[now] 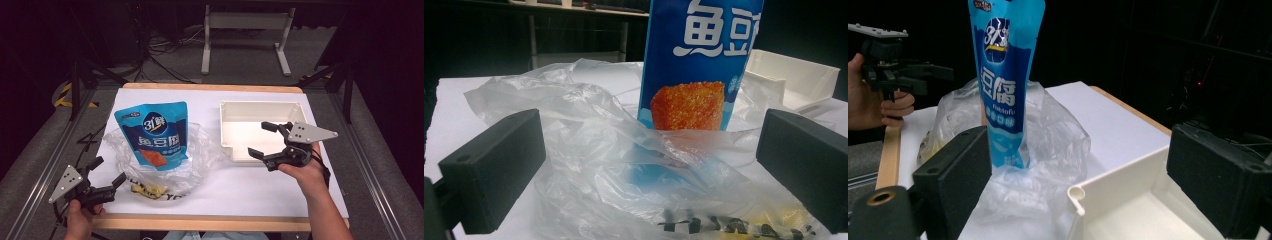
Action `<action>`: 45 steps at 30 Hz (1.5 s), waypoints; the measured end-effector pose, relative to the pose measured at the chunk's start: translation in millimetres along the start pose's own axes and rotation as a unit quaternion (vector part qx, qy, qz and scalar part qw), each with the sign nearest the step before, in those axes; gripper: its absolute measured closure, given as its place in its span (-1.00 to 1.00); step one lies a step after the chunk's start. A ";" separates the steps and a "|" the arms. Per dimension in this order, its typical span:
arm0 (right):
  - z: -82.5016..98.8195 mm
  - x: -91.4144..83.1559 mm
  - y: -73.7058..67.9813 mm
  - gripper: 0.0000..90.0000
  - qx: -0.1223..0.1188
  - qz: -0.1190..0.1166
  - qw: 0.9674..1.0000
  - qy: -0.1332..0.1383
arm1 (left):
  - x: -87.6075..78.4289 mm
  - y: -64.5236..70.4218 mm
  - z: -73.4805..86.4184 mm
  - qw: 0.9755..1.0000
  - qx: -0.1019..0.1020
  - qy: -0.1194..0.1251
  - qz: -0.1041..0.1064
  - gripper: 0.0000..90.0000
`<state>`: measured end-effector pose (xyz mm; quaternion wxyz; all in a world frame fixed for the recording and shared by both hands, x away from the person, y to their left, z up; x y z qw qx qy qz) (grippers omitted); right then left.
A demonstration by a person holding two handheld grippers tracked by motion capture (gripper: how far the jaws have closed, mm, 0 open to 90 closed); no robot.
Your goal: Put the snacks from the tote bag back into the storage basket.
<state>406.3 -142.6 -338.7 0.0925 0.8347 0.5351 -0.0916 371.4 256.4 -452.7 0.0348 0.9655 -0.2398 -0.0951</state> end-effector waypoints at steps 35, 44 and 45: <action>-33.0 108.5 -18.2 -0.87 -0.027 -0.088 0.996 -0.009 | -0.7 0.4 -1.2 1.000 0.000 0.003 0.003 -1.00; -40.1 128.1 -19.1 -0.97 -0.019 -0.090 0.996 0.004 | -0.6 0.6 -1.5 1.000 -0.001 0.003 0.003 -1.00; -40.9 129.7 -21.3 -0.99 -0.020 -0.100 0.995 0.005 | -0.5 0.5 -1.5 1.000 -0.001 0.003 0.003 -1.00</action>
Point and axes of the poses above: each handheld gripper's, and its own axes: x roughly forward along the jaws, z roughly out of its underside, y roughly to its right, the point moved 10 cm from there along x, roughly forward along the jaws, and after that the axes turned 8 degrees about -z, right-handed, at the moved point
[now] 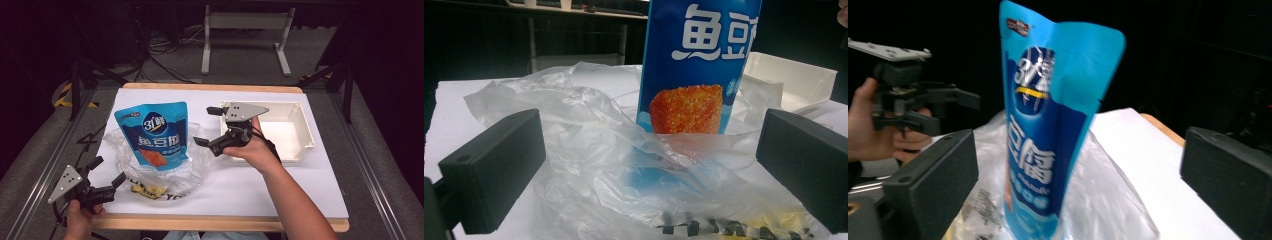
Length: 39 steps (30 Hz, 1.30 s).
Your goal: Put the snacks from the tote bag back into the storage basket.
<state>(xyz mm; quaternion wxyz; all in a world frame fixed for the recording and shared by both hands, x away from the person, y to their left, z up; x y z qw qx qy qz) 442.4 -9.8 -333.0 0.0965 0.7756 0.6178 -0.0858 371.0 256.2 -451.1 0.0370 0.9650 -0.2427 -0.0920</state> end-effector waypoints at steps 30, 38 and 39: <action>36.0 92.5 7.7 -0.89 0.041 -0.050 0.998 -0.021 | -1.4 -1.0 -2.1 1.000 -0.004 0.006 0.003 -1.00; 51.2 106.4 6.0 -0.88 0.046 -0.054 0.997 -0.017 | -1.1 -0.7 -1.9 1.000 -0.006 0.006 0.004 -1.00; 53.3 108.8 5.3 -0.88 0.045 -0.055 0.997 -0.017 | -1.1 -0.7 -1.9 1.000 -0.006 0.006 0.004 -1.00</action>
Point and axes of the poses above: each handheld gripper's, and its own axes: x roughly forward along the jaws, z roughly out of its underside, y roughly to its right, the point moved 10 cm from there along x, roughly forward along the jaws, and after that the axes turned 8 degrees about -z, right-handed, at the moved point
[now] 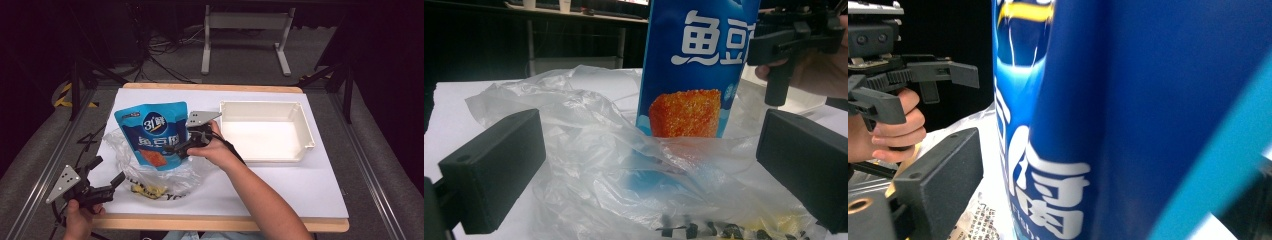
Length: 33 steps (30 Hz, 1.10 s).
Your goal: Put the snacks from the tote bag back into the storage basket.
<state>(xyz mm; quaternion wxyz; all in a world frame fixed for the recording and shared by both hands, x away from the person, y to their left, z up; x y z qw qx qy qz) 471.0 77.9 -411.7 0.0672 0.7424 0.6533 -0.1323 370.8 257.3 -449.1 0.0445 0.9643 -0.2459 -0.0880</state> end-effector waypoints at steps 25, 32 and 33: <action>23.0 18.4 -4.3 -0.10 -0.019 -0.018 0.999 -0.042 | 0.3 -0.3 0.6 1.000 -0.002 -0.002 0.000 -1.00; 23.9 17.5 -4.1 0.02 -0.018 -0.019 0.999 -0.039 | 0.6 -0.4 0.7 1.000 -0.003 -0.002 -0.001 -1.00; 24.2 17.3 -4.5 0.02 -0.022 -0.021 0.999 -0.041 | 0.7 -0.5 0.7 1.000 -0.002 -0.002 -0.001 -1.00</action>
Point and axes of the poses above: each handheld gripper's, and its own axes: x roughly forward along the jaws, z roughly out of its underside, y roughly to its right, the point moved 10 cm from there along x, roughly forward along the jaws, and after that the axes turned 8 degrees about -z, right-handed, at the moved point
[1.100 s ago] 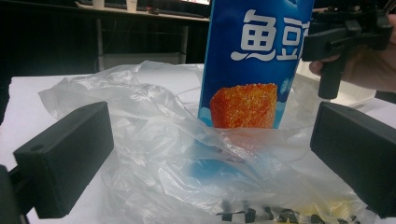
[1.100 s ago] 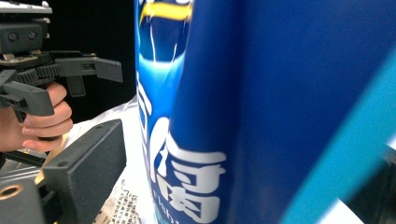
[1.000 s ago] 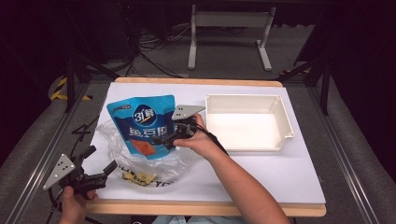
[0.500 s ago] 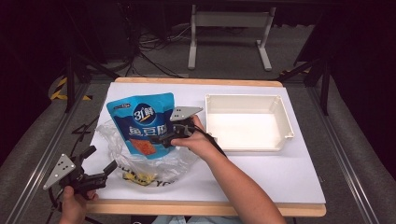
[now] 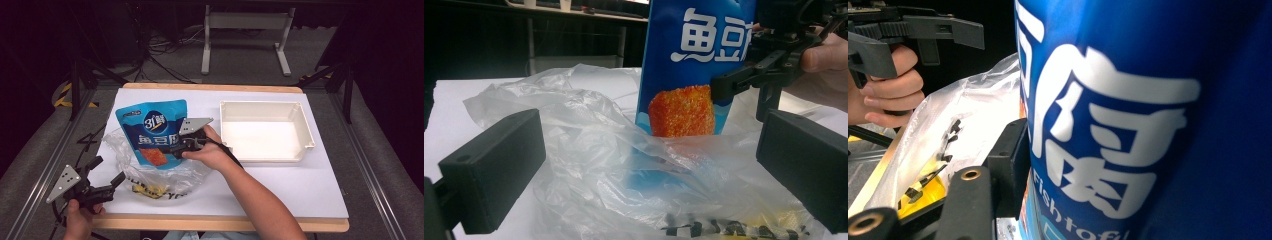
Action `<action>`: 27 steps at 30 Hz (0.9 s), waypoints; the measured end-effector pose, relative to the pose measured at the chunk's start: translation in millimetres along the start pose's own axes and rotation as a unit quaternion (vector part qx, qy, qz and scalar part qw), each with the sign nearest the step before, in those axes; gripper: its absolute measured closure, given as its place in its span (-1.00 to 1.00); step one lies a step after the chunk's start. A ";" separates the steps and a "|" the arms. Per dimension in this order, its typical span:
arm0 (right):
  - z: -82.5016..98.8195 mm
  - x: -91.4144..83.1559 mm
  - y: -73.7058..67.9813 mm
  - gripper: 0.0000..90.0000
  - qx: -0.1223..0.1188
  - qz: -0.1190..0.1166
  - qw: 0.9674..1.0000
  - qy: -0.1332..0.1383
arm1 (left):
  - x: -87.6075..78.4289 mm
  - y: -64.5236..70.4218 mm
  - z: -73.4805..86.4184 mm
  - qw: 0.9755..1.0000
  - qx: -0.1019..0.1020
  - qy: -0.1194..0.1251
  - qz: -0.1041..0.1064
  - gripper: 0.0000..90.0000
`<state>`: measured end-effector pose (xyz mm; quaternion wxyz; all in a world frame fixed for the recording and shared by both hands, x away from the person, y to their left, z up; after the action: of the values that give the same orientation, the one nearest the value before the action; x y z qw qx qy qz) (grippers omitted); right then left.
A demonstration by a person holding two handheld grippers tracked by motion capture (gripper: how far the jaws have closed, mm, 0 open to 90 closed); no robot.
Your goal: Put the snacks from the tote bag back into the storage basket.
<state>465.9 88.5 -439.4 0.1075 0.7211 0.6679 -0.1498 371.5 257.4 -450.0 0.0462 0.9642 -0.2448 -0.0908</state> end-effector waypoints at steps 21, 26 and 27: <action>-9.3 2.3 -2.3 0.22 -0.016 0.022 0.999 -0.025 | -0.5 -1.7 -0.2 1.000 -0.006 0.001 0.001 -1.00; -18.4 -2.6 -3.3 0.21 -0.024 0.019 0.999 -0.035 | -0.4 -1.8 -0.3 1.000 -0.006 0.002 0.001 -1.00; -20.4 -4.3 -3.7 0.21 -0.024 0.019 0.999 -0.037 | -0.3 -1.8 -0.3 1.000 -0.007 0.002 0.001 -1.00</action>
<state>463.4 92.1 -418.7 0.1527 0.7248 0.6530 -0.1581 372.1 259.1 -449.9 0.0530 0.9637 -0.2452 -0.0908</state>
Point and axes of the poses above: each handheld gripper's, and its own axes: x roughly forward along the jaws, z roughly out of its underside, y roughly to its right, the point moved 10 cm from there along x, roughly forward along the jaws, and after that the axes turned 8 degrees about -z, right-handed, at the moved point
